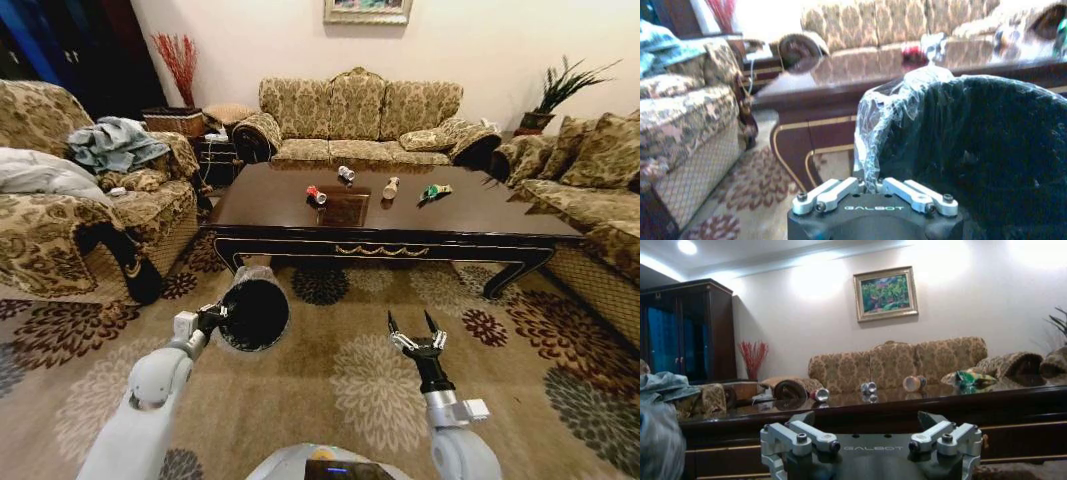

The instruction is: Move to the front of the table and place the trash on the table into the trash bin.

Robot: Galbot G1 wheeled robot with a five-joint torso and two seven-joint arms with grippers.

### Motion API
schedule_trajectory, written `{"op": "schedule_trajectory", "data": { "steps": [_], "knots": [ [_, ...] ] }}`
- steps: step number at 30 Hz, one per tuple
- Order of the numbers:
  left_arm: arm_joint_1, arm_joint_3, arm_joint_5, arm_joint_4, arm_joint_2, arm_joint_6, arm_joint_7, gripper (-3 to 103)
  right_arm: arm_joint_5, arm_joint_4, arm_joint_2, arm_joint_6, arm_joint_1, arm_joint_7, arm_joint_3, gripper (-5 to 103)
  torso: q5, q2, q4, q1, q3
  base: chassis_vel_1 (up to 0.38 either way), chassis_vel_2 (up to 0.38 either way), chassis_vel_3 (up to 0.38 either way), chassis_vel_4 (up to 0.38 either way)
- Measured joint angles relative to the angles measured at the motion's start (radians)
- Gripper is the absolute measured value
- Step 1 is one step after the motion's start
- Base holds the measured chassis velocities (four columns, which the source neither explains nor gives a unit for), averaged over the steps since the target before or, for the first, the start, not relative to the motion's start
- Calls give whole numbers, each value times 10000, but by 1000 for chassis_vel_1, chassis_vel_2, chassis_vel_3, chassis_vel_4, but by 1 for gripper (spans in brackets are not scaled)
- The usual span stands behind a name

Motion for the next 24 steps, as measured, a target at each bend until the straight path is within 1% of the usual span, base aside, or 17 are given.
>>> {"op": "schedule_trajectory", "data": {
  "steps": [1, 2, 5, 6, 7, 9, 10, 12, 13, 14, 17, 18, 20, 22, 23, 24],
  "knots": [
    [184, -81, 36, -388, -193, -158, -2, 2, 0, -14, 1, 2, -2, -5, 0, 100, 0, 0, 0, 0, 0, 0, 0, 0, 0],
    [184, -81, 36, -388, -193, -158, -2, 2, 0, -14, 1, 2, -2, -5, 0, 100, 0, 0, 0, 0, 0, 0, 0, 0, 0],
    [595, -196, 141, -1196, -621, -697, 7, 2, 7, -58, 3, 2, 2, -12, -2, 100, 1, 0, 2, 0, 0, 0, 0, 0, 0],
    [595, -196, 141, -1196, -621, -697, 7, 2, 7, -58, 3, 2, 2, -12, -2, 100, 1, 0, 2, 0, 0, 0, 0, 0, 0],
    [666, -212, 68, -1351, -704, -842, 17, 2, 10, -70, 1, 0, 7, -20, -5, 100, 0, 0, 2, 0, 0, 0, 0, 0, 0],
    [822, -348, -100, -1490, -798, -1443, 356, 2, 21, -93, -5, -12, 36, -38, -21, 100, 2, 2, -1, 0, -1, 0, 0, 0, 0],
    [822, -348, -100, -1490, -798, -1443, 356, 2, 21, -93, -5, -12, 36, -38, -21, 100, 2, 2, -1, 0, -1, 0, 0, 0, 0],
    [962, -520, -122, -1141, -671, -1981, 865, 2, 25, -104, -24, -24, 55, -46, -42, 100, 0, 6, -2, 1, 1, 0, 0, 0, 0],
    [1066, -607, -119, -889, -544, -2138, 1128, 2, 32, -106, -36, -29, 59, -59, -42, 100, -4, 24, 3, 10, 10, 0, 0, 0, 0],
    [1066, -607, -119, -889, -544, -2138, 1128, 2, 32, -106, -36, -29, 59, -59, -42, 100, -4, 24, 3, 10, 10, 0, 0, 0, 0],
    [1216, -834, 32, -294, -355, -2484, 1685, 2, 108, -147, -62, -17, 58, -99, -35, 100, -4, 141, 4, 59, 77, 0, 0, 0, 0],
    [1216, -834, 32, -294, -355, -2484, 1685, 2, 108, -147, -62, -17, 58, -99, -35, 100, -4, 141, 4, 59, 77, 0, 0, 0, 0],
    [1214, -877, 174, 61, -269, -2567, 1935, 2, 143, -199, -73, 29, 32, -141, -27, 100, -2, 244, 1, 86, 151, 0, 0, 0, 0],
    [1204, -877, 366, 610, -50, -2567, 2067, 2, 159, -235, -93, 86, -3, -188, -16, 100, -3, 351, 0, 123, 221, 0, 0, 0, 0],
    [1204, -877, 366, 610, -50, -2567, 2067, 2, 159, -235, -93, 86, -3, -188, -16, 100, -3, 351, 0, 123, 221, 0, 0, 0, 0],
    [1215, -879, 476, 986, 157, -2523, 2138, 2, 162, -246, -102, 121, -14, -204, -11, 100, -4, 426, -1, 148, 276, 0, 0, 0, 0]
  ]
}}
